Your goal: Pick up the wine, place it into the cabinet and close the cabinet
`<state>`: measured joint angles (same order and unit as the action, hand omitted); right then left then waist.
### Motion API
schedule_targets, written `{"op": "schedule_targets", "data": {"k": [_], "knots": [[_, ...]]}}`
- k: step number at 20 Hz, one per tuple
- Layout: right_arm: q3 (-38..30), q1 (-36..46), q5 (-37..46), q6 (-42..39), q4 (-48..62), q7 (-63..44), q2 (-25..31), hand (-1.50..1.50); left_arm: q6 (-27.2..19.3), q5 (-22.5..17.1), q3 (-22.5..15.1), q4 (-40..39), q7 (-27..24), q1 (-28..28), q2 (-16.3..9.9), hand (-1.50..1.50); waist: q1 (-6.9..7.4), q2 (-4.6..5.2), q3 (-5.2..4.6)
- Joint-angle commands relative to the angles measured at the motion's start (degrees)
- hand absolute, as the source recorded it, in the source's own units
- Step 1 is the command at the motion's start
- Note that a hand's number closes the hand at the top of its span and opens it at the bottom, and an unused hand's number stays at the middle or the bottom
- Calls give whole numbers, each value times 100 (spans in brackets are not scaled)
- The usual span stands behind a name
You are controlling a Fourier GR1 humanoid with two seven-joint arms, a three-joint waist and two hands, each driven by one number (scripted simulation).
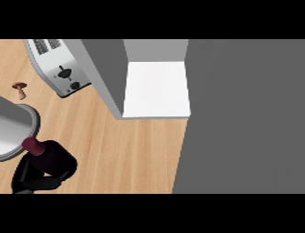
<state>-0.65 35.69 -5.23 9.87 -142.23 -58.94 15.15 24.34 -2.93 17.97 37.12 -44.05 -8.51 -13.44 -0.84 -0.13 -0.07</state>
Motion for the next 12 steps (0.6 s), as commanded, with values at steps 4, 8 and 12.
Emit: {"op": "schedule_targets", "data": {"k": [4, 8, 12], "knots": [[35, -23, -355, 30, -510, -511, 48, -150, -475, 408, -294, 128, -1133, -211, 211, 150, -16, -6, -5], [-156, -29, -579, -67, -354, -442, 108, -150, -1336, 517, -673, 765, -394, -486, 1086, 150, 17, -17, 11], [-192, -247, -589, -8, -621, -389, 22, -150, -1900, 445, -902, 860, -573, -668, 1323, 150, 2, -6, 7]]}}
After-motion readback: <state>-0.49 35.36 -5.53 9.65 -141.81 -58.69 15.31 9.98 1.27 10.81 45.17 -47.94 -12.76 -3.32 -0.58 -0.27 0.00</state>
